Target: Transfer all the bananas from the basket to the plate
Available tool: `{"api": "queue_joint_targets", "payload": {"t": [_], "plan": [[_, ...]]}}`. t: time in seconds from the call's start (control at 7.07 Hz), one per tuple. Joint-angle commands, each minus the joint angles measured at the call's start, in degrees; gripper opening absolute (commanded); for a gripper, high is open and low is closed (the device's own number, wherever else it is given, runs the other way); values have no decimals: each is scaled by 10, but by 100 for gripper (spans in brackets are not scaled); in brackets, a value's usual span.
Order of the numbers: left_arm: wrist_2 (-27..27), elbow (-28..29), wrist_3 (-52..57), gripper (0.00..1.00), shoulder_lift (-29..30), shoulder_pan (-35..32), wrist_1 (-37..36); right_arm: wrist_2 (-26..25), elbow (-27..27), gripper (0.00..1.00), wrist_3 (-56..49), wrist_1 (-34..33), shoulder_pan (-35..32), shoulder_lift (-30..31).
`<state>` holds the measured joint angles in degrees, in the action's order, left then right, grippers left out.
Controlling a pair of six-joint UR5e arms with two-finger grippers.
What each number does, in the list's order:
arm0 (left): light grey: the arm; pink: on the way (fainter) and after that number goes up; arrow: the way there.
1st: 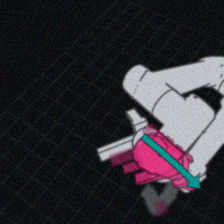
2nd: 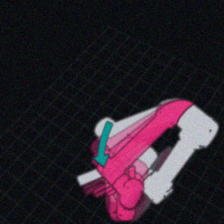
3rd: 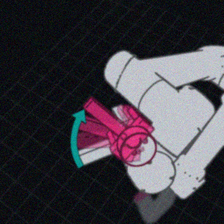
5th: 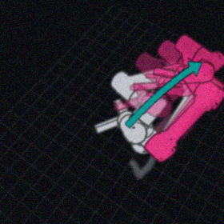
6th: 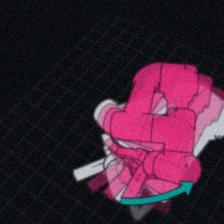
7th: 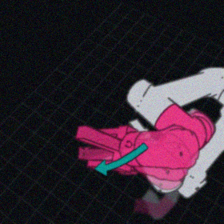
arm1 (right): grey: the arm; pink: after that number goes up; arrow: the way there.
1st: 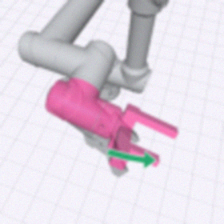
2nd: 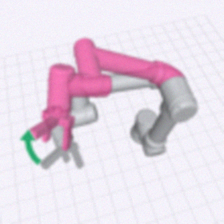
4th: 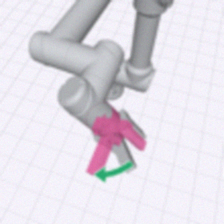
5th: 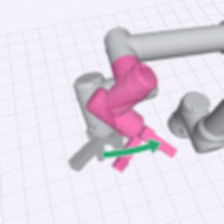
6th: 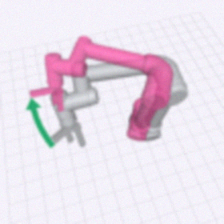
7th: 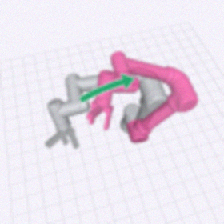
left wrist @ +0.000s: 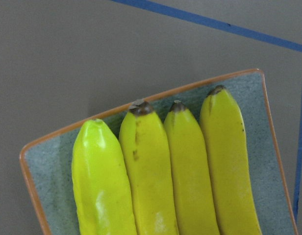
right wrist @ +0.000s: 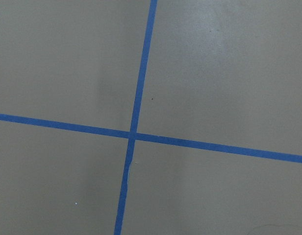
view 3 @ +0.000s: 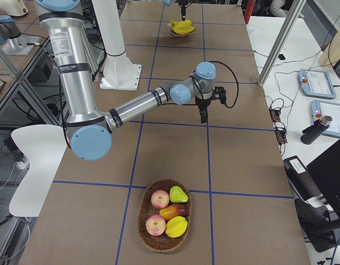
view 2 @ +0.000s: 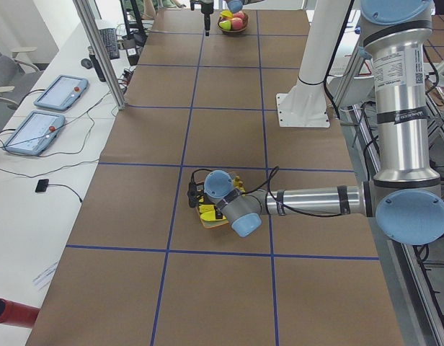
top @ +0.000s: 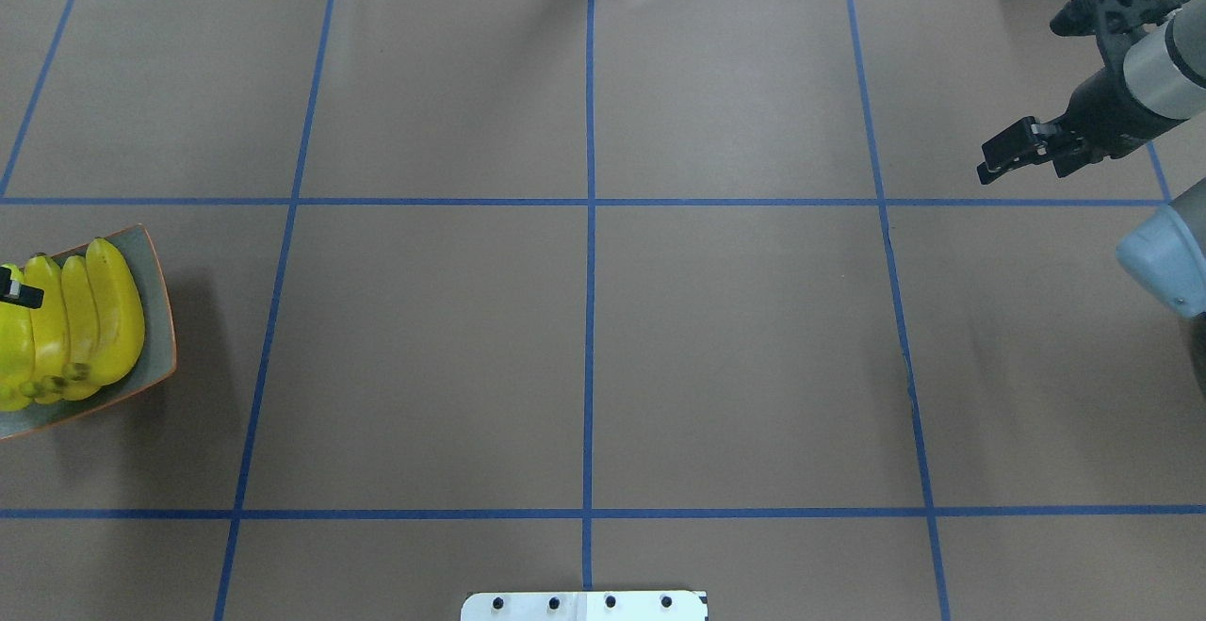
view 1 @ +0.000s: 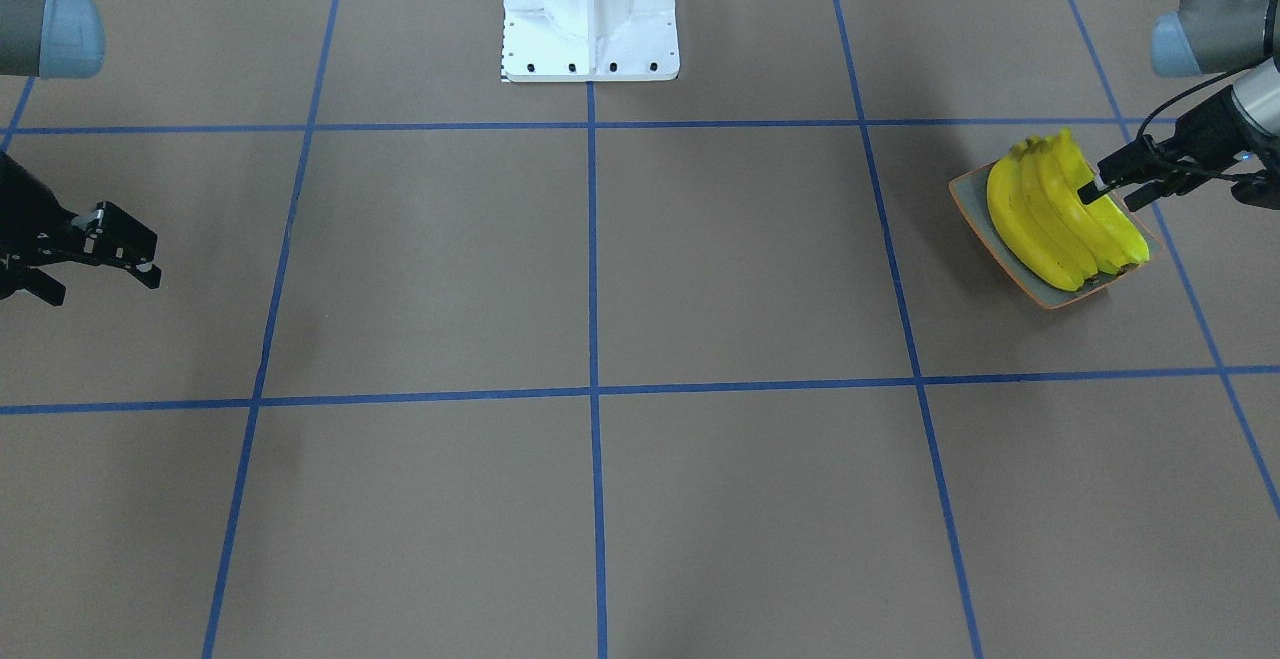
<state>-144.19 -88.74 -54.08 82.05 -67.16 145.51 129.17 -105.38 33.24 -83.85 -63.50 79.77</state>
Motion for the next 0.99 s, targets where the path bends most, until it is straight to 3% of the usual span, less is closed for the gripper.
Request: {"api": "queue_joint_targets", "payload": {"t": [0.0,0.28,0.57,0.85], "plan": [[1,-3,65,100,35,-39,-53,0,11,100,-69,-6,-41,31],[7,-6,197,100,83,-96,-190,-2,17,100,-132,-3,-84,86],[71,-9,298,100,117,-124,-275,4,40,100,-249,-4,-177,136],[53,-13,369,100,132,-183,-342,24,71,100,-269,3,-209,158]]}}
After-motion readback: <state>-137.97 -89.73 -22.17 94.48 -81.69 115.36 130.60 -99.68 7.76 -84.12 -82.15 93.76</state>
